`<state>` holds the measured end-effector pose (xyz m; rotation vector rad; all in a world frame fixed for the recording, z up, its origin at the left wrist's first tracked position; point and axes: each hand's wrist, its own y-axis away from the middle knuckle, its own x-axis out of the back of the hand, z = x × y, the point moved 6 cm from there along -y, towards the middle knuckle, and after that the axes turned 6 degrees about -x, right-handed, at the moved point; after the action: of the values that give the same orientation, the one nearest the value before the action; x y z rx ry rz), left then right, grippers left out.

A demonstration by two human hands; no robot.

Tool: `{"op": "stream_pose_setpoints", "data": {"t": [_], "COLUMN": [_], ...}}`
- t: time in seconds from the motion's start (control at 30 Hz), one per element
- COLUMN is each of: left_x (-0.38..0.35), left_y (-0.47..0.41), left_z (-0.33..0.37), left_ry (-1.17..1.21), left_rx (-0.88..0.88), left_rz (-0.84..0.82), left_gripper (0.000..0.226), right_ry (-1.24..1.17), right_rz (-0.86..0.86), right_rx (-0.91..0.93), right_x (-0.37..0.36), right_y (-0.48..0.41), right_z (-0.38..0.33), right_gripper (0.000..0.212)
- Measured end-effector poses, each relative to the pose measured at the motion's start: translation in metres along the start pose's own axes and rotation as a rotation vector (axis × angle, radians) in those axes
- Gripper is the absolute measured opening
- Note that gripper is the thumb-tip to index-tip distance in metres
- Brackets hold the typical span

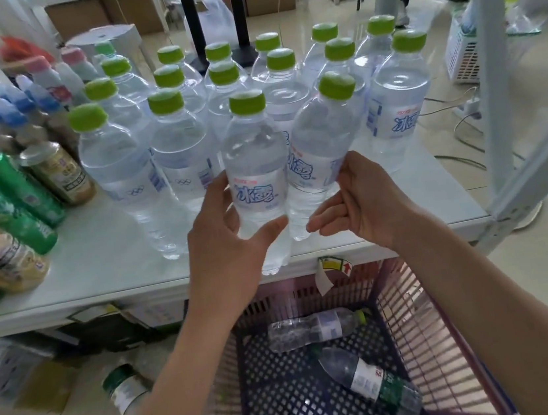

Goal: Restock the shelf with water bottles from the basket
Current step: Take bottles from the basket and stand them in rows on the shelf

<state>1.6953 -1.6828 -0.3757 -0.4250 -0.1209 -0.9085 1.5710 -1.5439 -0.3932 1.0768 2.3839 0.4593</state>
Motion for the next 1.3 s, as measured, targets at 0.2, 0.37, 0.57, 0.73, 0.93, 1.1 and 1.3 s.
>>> {"op": "stream_pose_setpoints", "data": {"t": [0.2, 0.37, 0.57, 0.73, 0.93, 1.1, 1.3], "left_x": [-0.008, -0.011, -0.009, -0.021, -0.025, -0.028, -0.034], "left_y": [-0.003, -0.007, -0.004, 0.011, 0.012, 0.008, 0.002], "left_z": [-0.006, -0.009, -0.004, -0.015, -0.028, -0.033, -0.032], "left_ry": [-0.024, -0.135, -0.540, -0.991, -0.997, -0.934, -0.913], "left_rx": [-0.013, -0.040, -0.022, 0.057, 0.119, 0.137, 0.121], "left_rz": [0.048, 0.078, -0.009, -0.200, -0.220, -0.204, -0.202], "left_gripper": [0.074, 0.073, 0.065, 0.064, 0.068, 0.073, 0.059], "right_ry": [0.142, 0.270, 0.790, 1.136, 1.081, 1.049, 1.033], "right_rz": [0.116, 0.104, 0.214, 0.360, 0.440, 0.335, 0.390], "right_rx": [0.063, 0.087, 0.136, 0.255, 0.352, 0.332, 0.397], "right_x": [0.001, 0.001, -0.007, -0.005, 0.010, 0.021, 0.025], "right_y": [0.002, 0.006, 0.016, 0.006, -0.007, -0.011, -0.014], "right_z": [-0.008, -0.010, 0.000, 0.004, 0.020, 0.025, 0.031], "right_gripper": [0.048, 0.039, 0.022, 0.021, 0.074, 0.064, 0.068]}}
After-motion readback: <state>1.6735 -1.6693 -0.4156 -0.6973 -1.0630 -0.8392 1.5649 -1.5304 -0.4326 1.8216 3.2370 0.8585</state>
